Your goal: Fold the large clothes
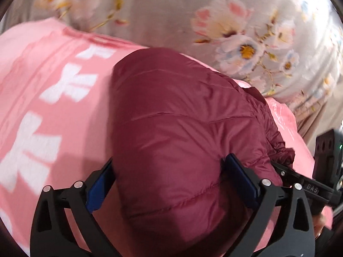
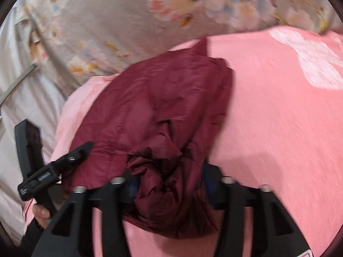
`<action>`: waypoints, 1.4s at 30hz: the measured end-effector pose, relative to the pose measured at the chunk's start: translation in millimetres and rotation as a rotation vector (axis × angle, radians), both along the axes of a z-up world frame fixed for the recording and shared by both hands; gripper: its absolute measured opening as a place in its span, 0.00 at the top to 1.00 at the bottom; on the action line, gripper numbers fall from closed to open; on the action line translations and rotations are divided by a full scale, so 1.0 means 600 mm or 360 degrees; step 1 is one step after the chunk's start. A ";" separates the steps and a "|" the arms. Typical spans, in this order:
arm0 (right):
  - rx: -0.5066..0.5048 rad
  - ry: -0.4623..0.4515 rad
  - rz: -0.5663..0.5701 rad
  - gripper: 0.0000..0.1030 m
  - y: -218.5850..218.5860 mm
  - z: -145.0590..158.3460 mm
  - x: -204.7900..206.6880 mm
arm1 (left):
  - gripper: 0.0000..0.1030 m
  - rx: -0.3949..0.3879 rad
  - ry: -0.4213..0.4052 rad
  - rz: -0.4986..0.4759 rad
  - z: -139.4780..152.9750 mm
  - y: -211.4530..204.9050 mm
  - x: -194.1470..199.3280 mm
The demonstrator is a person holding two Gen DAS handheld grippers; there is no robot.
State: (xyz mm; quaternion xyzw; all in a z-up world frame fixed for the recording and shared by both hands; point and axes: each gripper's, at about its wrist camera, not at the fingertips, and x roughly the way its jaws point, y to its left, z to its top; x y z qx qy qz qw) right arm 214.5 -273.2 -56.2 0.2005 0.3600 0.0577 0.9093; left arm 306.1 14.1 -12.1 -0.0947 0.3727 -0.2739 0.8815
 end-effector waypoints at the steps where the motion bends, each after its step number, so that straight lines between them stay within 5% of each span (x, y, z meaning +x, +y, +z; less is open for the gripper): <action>1: 0.0021 0.0010 -0.0037 0.31 -0.009 -0.003 -0.020 | 0.06 0.0001 0.0016 0.0039 0.003 0.012 -0.008; 4: 0.0019 0.0019 -0.0191 0.31 -0.033 0.004 -0.081 | 0.06 0.0062 0.0056 0.0202 0.016 0.049 -0.035; 6: -0.0064 -0.0101 -0.0259 0.33 -0.029 0.043 -0.121 | 0.06 0.0123 0.0033 0.0356 0.042 0.076 -0.066; 8: -0.0200 -0.0138 -0.0216 0.59 -0.001 0.081 -0.122 | 0.06 0.0221 -0.0022 0.0450 0.072 0.078 -0.089; 11: -0.0440 -0.0133 -0.0098 0.76 0.061 0.116 -0.096 | 0.06 0.0431 -0.0091 0.0461 0.111 0.039 -0.108; 16: -0.0639 0.0076 -0.0114 0.90 0.092 0.061 -0.039 | 0.07 0.0669 -0.0056 0.0477 0.098 -0.016 -0.112; 22: -0.0551 0.0210 -0.0169 0.93 0.059 -0.009 -0.033 | 0.05 0.0725 0.0078 0.0497 0.036 -0.026 -0.107; 27: -0.0387 0.0230 -0.0189 0.94 0.035 -0.011 -0.042 | 0.05 0.0718 0.0121 0.0512 0.011 -0.032 -0.101; 31: -0.0367 0.0179 -0.0232 0.83 0.033 0.023 -0.096 | 0.06 0.0732 0.0086 0.0520 0.036 -0.028 -0.129; 33: -0.0389 0.0145 -0.0248 0.69 0.038 0.037 -0.128 | 0.06 0.0753 0.0027 0.0523 0.052 -0.031 -0.154; 35: -0.0403 0.0110 -0.0259 0.39 0.045 0.045 -0.172 | 0.06 0.0743 -0.0006 0.0506 0.064 -0.037 -0.181; 42: -0.0569 0.0110 -0.0256 0.19 0.079 0.015 -0.278 | 0.05 0.0716 -0.0010 0.0476 0.051 -0.069 -0.284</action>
